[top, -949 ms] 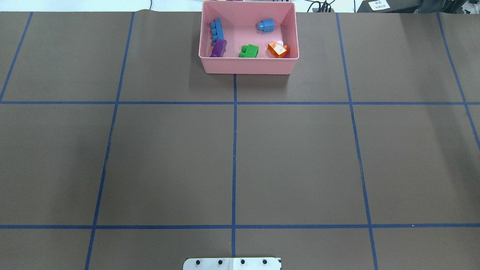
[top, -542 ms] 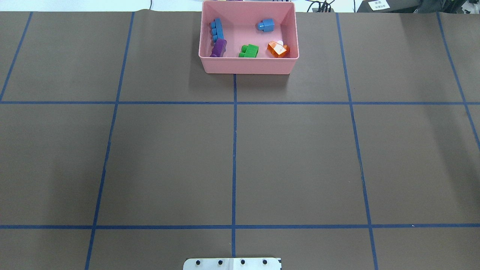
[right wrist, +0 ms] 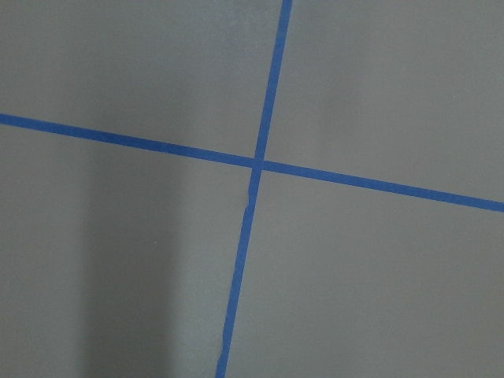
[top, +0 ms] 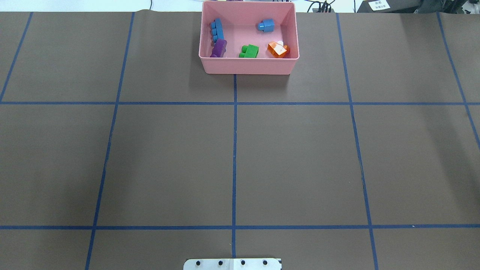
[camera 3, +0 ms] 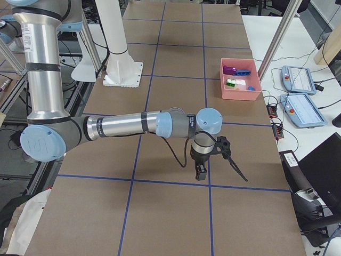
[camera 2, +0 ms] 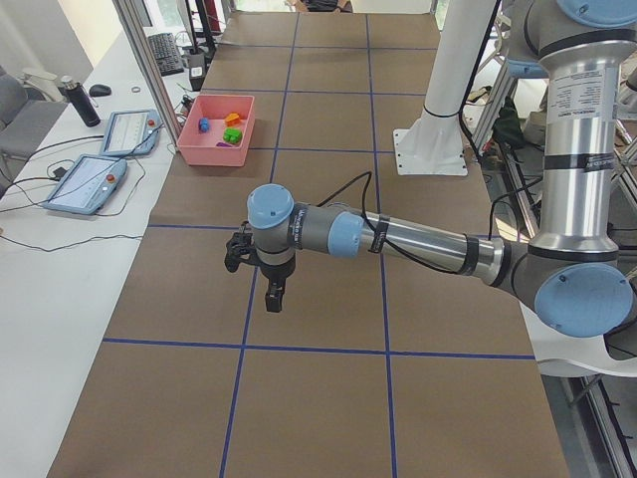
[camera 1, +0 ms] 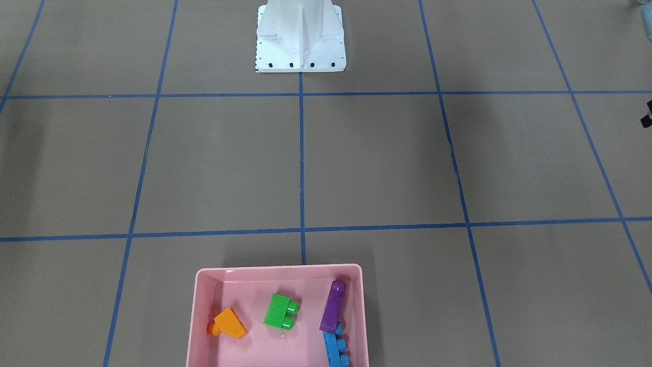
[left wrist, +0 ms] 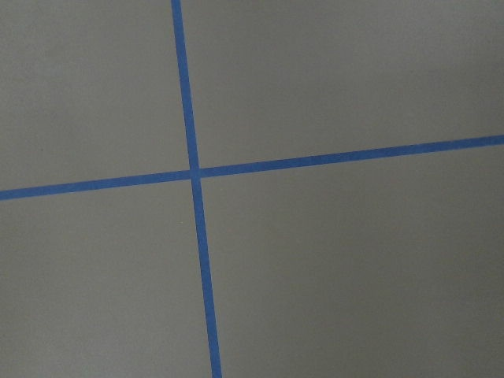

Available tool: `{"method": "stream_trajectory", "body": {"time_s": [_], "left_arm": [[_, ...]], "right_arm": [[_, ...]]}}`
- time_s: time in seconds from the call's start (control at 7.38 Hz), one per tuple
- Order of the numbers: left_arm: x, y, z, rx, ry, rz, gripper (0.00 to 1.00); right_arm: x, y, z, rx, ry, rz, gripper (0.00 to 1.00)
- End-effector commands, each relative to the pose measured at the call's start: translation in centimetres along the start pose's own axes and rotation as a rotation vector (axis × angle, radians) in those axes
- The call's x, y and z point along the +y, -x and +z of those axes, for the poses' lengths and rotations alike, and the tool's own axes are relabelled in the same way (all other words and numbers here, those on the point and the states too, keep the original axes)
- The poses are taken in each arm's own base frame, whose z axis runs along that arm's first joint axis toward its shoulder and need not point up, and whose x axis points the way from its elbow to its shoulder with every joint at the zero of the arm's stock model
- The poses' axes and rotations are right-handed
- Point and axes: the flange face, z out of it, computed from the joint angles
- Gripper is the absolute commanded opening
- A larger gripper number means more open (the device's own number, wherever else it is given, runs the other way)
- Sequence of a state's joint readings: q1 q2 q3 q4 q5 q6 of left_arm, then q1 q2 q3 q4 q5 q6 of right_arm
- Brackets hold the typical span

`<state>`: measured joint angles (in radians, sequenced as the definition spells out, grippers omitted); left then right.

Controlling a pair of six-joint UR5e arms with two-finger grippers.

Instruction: Put all blocks into box

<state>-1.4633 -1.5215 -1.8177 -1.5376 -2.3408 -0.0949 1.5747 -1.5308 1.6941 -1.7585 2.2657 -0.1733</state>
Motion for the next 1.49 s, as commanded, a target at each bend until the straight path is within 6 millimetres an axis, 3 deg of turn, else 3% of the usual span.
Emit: {"method": "stream_trajectory", "body": {"time_s": [0.0, 0.41, 0.95, 1.36], "left_arm": [[0.5, 0.2, -0.4, 0.0, -0.011, -0.001, 1.0], [0.3, -0.3, -1.3, -0.001, -0.032, 0.014, 1.0], [0.5, -0.1, -2.1, -0.022, -0.042, 0.118, 1.0], [0.2, -0.2, -2.0, -0.017, -0.04, 0.111, 1.0]], "right_arm": [[0.6, -0.1, 0.5, -0.014, 0.01, 0.011, 1.0], [0.9, 0.0, 1.0, -0.023, 0.007, 0.007, 1.0], [-0.2, 3.4, 1.6, -0.029, 0.015, -0.081, 1.0], [-0.2, 4.8, 0.3, -0.029, -0.01, -0.106, 1.0]]}}
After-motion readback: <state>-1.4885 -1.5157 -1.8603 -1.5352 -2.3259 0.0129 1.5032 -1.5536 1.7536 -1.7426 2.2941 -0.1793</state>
